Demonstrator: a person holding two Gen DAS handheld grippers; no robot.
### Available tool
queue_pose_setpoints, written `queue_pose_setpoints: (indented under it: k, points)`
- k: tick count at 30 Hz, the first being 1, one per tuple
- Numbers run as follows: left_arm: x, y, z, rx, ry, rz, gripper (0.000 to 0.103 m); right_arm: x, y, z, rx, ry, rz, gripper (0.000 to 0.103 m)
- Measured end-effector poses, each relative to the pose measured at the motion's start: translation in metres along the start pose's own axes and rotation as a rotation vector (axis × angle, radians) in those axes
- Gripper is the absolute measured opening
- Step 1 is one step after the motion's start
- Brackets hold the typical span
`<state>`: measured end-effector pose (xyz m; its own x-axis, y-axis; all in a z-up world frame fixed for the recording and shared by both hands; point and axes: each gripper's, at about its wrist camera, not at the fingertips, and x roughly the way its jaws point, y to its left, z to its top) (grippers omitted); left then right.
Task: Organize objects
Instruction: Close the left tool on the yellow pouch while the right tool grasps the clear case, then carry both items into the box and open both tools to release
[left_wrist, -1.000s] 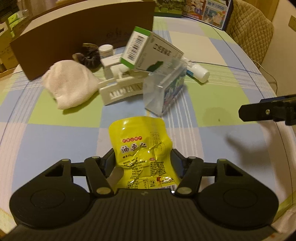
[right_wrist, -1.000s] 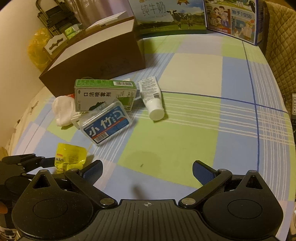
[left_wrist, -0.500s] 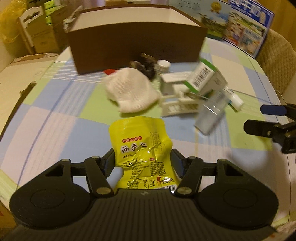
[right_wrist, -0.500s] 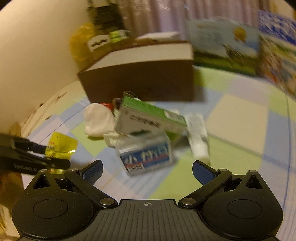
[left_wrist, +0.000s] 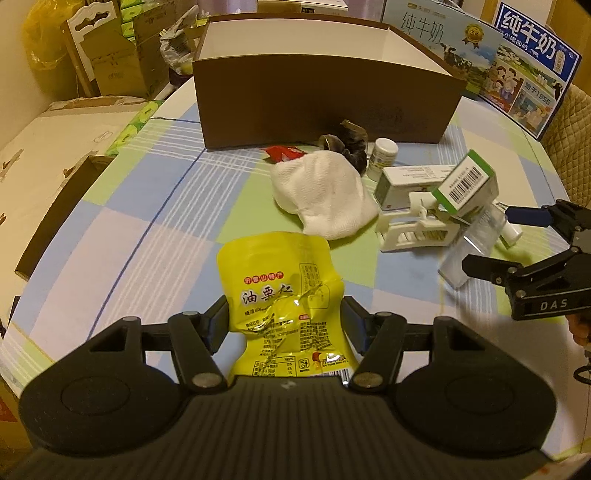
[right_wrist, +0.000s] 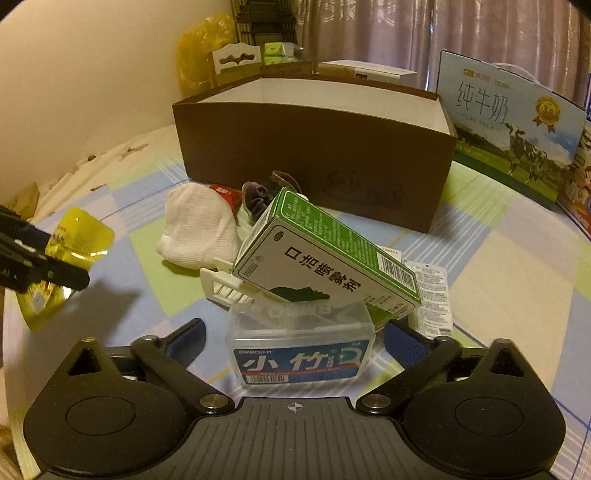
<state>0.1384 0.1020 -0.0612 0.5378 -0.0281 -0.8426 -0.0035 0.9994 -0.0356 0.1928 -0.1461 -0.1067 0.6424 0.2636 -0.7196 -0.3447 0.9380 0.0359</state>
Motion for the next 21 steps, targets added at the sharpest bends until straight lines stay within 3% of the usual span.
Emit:
queue_pose_setpoints:
  k: [6, 13, 21]
  points:
    - [0.004, 0.006, 0.015, 0.018, 0.002, -0.025, 0.059, -0.006, 0.001, 0.001, 0.010, -0.006, -0.012, 0.083]
    - [-0.006, 0.006, 0.047, 0.071, -0.036, -0.076, 0.059, -0.049, -0.006, 0.017, 0.132, -0.023, 0.005, 0.083]
    - [-0.012, 0.006, 0.102, 0.131, -0.109, -0.130, 0.059, -0.092, -0.024, 0.069, 0.253, -0.156, -0.057, 0.083]
